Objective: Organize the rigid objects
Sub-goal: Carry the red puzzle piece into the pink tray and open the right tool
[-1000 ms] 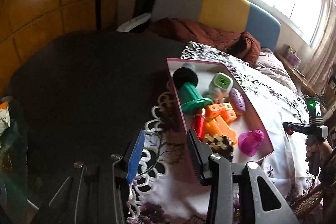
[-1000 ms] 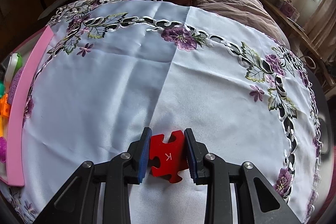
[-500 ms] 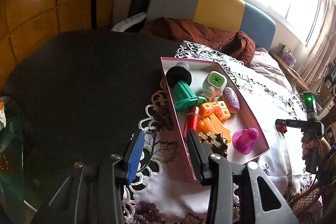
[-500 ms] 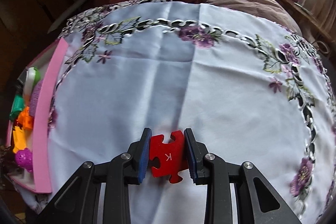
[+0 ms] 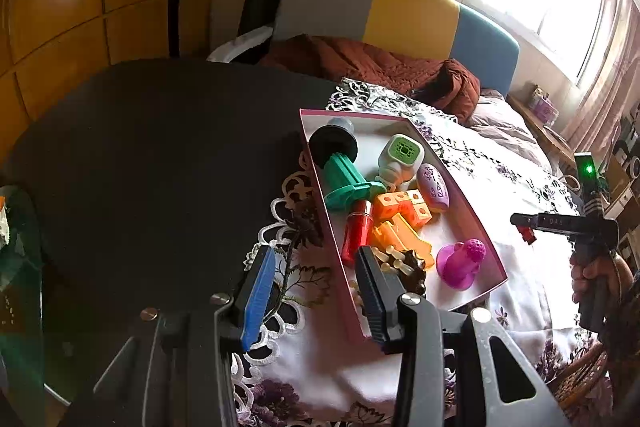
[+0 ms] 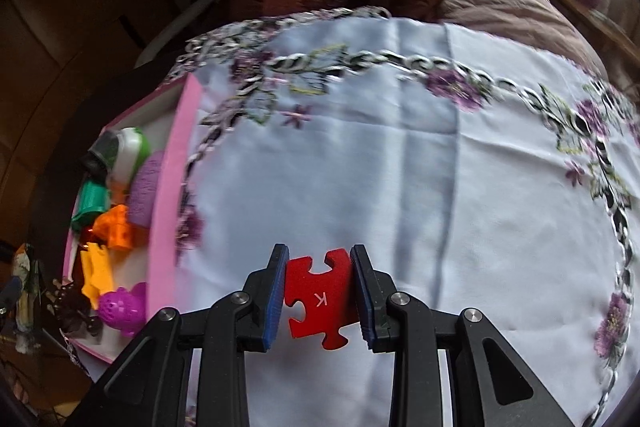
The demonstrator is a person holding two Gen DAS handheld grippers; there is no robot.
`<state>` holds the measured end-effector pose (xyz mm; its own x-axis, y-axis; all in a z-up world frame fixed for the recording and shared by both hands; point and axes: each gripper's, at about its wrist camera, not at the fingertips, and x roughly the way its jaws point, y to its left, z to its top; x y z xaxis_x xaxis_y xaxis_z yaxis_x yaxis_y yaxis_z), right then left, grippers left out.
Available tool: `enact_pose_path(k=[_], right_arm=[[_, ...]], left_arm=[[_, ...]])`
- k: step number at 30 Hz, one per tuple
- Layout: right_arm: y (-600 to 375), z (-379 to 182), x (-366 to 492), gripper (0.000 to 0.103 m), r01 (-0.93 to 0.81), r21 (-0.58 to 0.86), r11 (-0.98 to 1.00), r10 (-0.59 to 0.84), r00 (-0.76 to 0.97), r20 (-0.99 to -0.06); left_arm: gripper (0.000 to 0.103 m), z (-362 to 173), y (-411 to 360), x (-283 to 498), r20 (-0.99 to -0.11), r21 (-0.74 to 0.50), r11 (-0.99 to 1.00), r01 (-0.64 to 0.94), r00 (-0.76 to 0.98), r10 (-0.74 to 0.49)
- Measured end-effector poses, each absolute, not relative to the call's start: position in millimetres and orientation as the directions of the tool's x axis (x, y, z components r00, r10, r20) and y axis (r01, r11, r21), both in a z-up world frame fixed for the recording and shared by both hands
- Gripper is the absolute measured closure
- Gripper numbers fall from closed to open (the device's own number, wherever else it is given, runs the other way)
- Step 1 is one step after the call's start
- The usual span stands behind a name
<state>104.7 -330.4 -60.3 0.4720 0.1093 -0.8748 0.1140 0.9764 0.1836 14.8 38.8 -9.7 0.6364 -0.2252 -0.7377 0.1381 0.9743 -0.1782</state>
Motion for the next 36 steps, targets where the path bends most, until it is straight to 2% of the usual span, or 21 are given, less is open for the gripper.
enact_pose_path(k=[14, 20, 26, 31, 36], right_arm=[[-222, -31, 119, 0.072, -0.109, 0.198, 0.974, 0.226, 0.546, -0.807], [-177, -36, 124, 0.072, -0.195, 0.185, 0.963, 0.262, 0.524, -0.811], [-156, -48, 127, 0.071, -0.225, 0.148, 0.963, 0.246, 0.508, -0.825], [-147, -67, 131, 0.071, -0.223, 0.076, 0.972, 0.180, 0.495, -0.850], [-147, -75, 129, 0.071, -0.216, 0.091, 0.972, 0.191, 0.506, -0.841]], left_arm=[[0.061, -12, 38, 13, -0.743, -0.158, 0.978, 0.135, 0.636, -0.208], [0.061, -13, 39, 14, -0.746, -0.155, 0.979, 0.131, 0.635, -0.202], [0.061, -16, 39, 15, -0.751, -0.155, 0.979, 0.129, 0.629, -0.202], [0.061, -18, 38, 16, -0.755, -0.154, 0.980, 0.124, 0.625, -0.198], [0.061, -20, 37, 17, -0.759, -0.152, 0.981, 0.119, 0.622, -0.192]])
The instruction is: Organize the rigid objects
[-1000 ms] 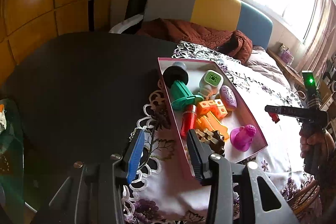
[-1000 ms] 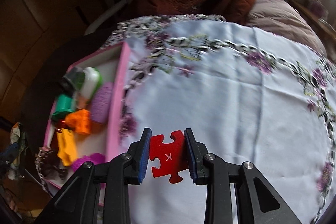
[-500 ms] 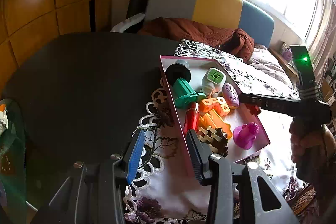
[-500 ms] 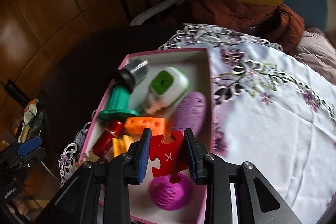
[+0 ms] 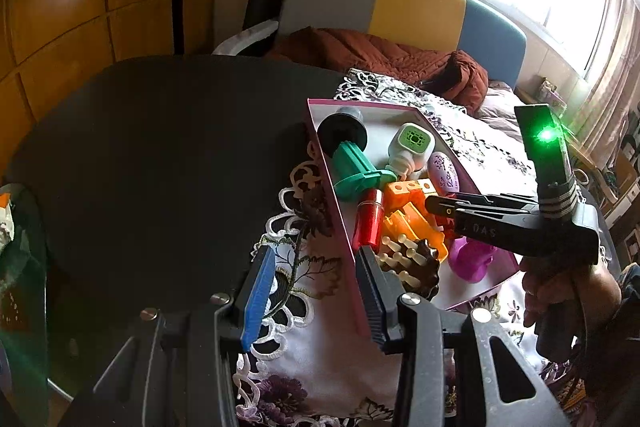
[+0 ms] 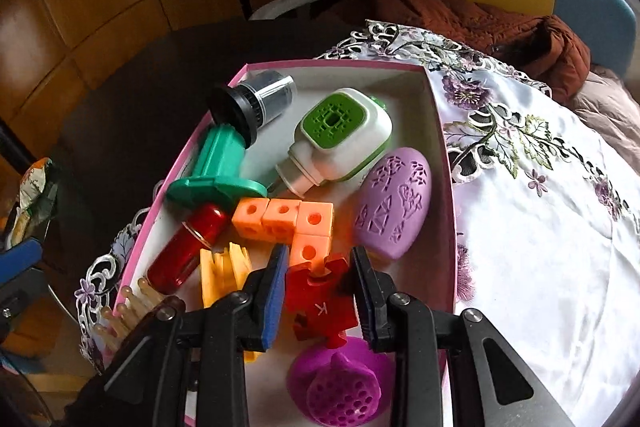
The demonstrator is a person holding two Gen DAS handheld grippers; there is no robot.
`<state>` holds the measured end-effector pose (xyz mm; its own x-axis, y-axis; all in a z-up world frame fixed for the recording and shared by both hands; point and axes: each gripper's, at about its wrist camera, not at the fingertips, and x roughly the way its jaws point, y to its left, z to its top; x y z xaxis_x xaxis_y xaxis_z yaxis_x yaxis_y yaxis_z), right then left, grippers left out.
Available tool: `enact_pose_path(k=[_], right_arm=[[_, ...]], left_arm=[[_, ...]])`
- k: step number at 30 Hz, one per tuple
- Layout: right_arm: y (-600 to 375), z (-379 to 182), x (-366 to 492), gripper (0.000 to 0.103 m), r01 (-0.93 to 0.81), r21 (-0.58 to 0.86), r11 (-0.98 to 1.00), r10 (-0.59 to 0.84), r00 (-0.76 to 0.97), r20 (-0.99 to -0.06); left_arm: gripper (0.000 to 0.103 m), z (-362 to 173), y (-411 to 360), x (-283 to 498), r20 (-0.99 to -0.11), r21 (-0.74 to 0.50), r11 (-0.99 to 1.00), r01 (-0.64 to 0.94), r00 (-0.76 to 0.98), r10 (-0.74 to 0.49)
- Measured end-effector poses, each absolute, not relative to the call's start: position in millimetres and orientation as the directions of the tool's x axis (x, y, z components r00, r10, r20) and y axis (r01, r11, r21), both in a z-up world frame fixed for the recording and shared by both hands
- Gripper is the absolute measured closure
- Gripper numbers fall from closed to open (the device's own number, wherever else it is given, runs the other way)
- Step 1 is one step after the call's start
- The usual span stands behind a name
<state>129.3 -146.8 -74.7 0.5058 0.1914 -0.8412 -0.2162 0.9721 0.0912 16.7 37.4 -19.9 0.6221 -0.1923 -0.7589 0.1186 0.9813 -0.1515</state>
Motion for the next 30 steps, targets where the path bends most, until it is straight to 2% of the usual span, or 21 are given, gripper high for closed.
enact_pose_path(k=[3, 7, 9, 10, 11, 13, 17, 22, 30], right_arm=[[-145, -77, 129, 0.071, -0.213, 0.081, 0.974, 0.180, 0.500, -0.847], [-149, -79, 123, 0.069, -0.185, 0.103, 0.977, 0.184, 0.504, -0.844], [-151, -75, 119, 0.058, -0.173, 0.112, 0.979, 0.187, 0.521, -0.833], [-152, -72, 116, 0.046, -0.164, 0.115, 0.980, 0.186, 0.536, -0.823], [-153, -67, 112, 0.041, -0.158, 0.120, 0.980, 0.189, 0.554, -0.811], [-154, -58, 104, 0.040, -0.150, 0.114, 0.982, 0.181, 0.586, -0.790], [-158, -40, 85, 0.024, -0.107, 0.076, 0.991, 0.128, 0.656, -0.744], [-154, -27, 60, 0.015, -0.058, 0.026, 0.998, 0.059, 0.717, -0.694], [-150, -22, 36, 0.014, -0.051, 0.016, 0.999, 0.048, 0.745, -0.666]], left_arm=[[0.059, -21, 37, 17, -0.762, -0.143, 0.984, 0.107, 0.623, -0.179], [0.051, -20, 34, 16, -0.756, -0.115, 0.990, 0.086, 0.638, -0.144], [0.051, -17, 32, 15, -0.746, -0.098, 0.992, 0.081, 0.654, -0.127], [0.050, -14, 30, 13, -0.736, -0.084, 0.994, 0.076, 0.668, -0.114], [0.050, -12, 29, 13, -0.730, -0.078, 0.994, 0.074, 0.674, -0.108], [0.043, -8, 26, 10, -0.716, -0.065, 0.995, 0.073, 0.692, -0.097], [0.038, 0, 24, 4, -0.684, -0.078, 0.994, 0.072, 0.722, -0.106], [0.031, 5, 17, 2, -0.677, -0.013, 1.000, 0.006, 0.736, -0.013], [0.031, 4, 16, -5, -0.674, -0.031, 0.999, -0.039, 0.739, 0.008]])
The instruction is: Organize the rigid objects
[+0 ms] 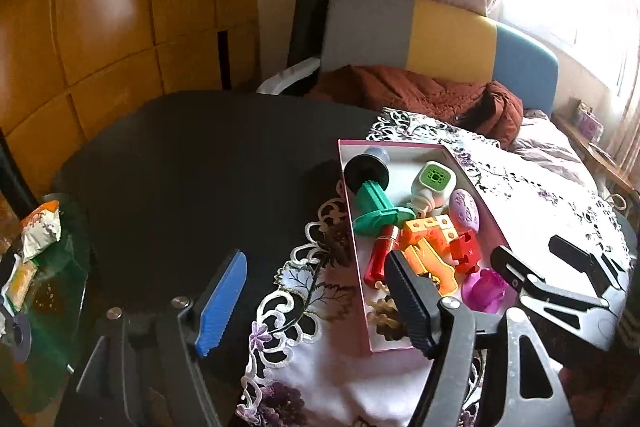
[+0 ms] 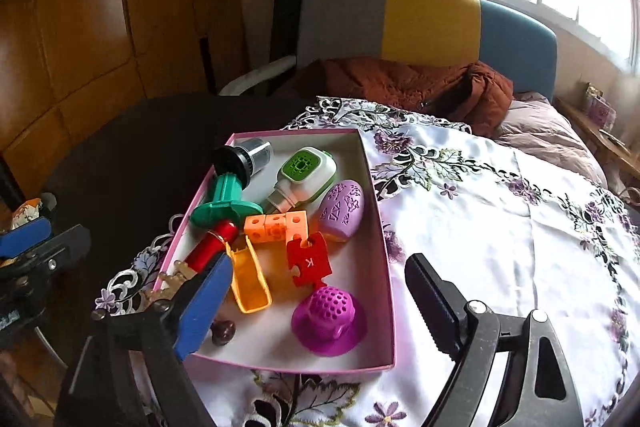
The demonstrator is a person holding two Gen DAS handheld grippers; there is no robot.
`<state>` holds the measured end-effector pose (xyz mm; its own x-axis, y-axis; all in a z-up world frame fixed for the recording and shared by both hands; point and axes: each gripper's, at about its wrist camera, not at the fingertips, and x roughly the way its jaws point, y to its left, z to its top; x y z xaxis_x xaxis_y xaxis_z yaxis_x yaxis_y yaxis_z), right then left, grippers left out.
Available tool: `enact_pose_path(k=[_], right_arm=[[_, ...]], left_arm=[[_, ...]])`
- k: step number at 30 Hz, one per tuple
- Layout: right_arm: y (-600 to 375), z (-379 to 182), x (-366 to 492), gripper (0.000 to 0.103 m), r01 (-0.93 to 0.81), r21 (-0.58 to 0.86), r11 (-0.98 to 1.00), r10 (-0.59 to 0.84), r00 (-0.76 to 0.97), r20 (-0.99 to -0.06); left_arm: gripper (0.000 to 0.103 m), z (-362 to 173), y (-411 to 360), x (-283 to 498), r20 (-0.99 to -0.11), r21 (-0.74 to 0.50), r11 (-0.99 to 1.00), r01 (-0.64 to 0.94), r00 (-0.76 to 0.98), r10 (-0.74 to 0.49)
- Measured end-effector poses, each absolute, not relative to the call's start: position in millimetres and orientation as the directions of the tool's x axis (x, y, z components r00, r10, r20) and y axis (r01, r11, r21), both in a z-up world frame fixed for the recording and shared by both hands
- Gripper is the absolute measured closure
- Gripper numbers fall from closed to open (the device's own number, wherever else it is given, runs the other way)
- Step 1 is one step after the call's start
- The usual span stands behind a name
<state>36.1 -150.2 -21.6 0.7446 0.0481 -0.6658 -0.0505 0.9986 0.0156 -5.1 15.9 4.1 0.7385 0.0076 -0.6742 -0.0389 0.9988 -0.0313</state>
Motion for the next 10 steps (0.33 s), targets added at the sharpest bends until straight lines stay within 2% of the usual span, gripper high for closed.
enact_pose_path(k=[3, 6, 10], right_arm=[[-148.8, -21.1, 31.7, 0.014, -0.054, 0.010, 0.998, 0.047, 0.748, -0.662], [-147.3, -20.8, 30.8, 0.014, -0.054, 0.006, 0.998, 0.045, 0.752, -0.658], [-145.9, -18.5, 29.6, 0.014, -0.056, -0.002, 0.998, 0.041, 0.758, -0.651]], left_arm=[[0.031, 5.1, 13.5, -7.8, -0.659, -0.013, 0.999, -0.038, 0.752, 0.020], [0.037, 6.9, 13.6, -10.2, -0.639, -0.003, 0.999, -0.040, 0.769, 0.029], [0.037, 9.6, 14.6, -10.1, -0.631, -0.002, 0.999, -0.039, 0.775, 0.029]])
